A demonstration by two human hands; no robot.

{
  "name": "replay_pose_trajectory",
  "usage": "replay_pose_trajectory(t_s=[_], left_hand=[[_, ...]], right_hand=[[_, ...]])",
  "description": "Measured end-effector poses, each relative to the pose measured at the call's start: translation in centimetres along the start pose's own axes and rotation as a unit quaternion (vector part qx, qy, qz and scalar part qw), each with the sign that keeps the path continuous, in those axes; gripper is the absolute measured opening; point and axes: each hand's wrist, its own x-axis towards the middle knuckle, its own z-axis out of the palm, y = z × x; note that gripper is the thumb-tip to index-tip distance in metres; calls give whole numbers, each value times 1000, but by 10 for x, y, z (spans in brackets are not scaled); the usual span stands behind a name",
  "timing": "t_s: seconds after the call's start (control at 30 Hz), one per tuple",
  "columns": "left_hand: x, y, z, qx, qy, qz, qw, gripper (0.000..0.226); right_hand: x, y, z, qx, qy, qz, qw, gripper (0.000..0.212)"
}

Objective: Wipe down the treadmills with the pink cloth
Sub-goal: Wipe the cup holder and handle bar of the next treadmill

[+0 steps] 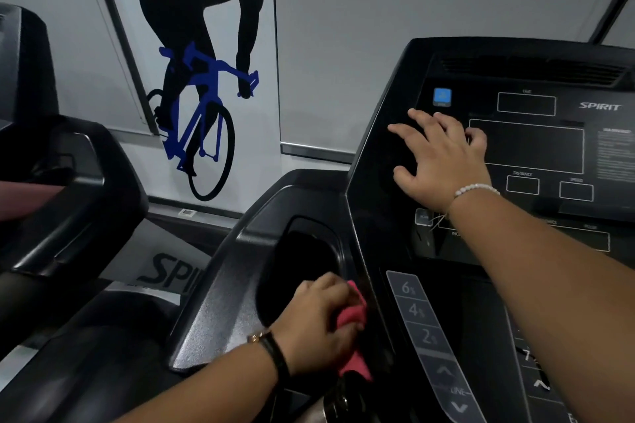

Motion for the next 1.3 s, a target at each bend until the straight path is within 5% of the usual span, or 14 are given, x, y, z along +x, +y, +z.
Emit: replay_pose_trajectory(t_s=[0.1, 0.17, 0.23, 0.33, 0.43, 0.6, 0.83, 1.07, 1.2, 1.3], left_hand=[[5, 2, -3, -1, 31, -12, 999, 10], [19, 8, -12, -112, 164, -82, 977, 13], [34, 20, -23, -184, 265, -54, 945, 16], [50, 41, -23, -21, 202, 125, 971, 21], [60, 37, -16, 106, 183, 142, 967, 26], [93, 39, -39, 137, 219, 0, 966, 21], [58, 47, -28, 133, 87, 128, 979, 34], [94, 48, -44, 143, 163, 22, 976, 18], [74, 53, -30, 175, 117, 136, 968, 16], [34, 46, -20, 97, 60, 230, 967, 11]], right_hand=[[-1, 3, -1, -1, 2, 2, 1000, 61], [0, 2, -1, 4, 2, -2, 1000, 61], [0, 2, -1, 9, 1, -3, 1000, 61], [0, 3, -1, 13, 0, -3, 1000, 61], [0, 3, 0, 16, -1, -5, 1000, 61], [0, 4, 0, 21, -5, -10, 1000, 61], [1, 3, 1, 21, 2, -11, 1000, 61], [0, 3, 1, 18, -1, -10, 1000, 61], [0, 3, 2, 15, 3, -10, 1000, 61], [1, 3, 3, 14, 4, -10, 1000, 60]])
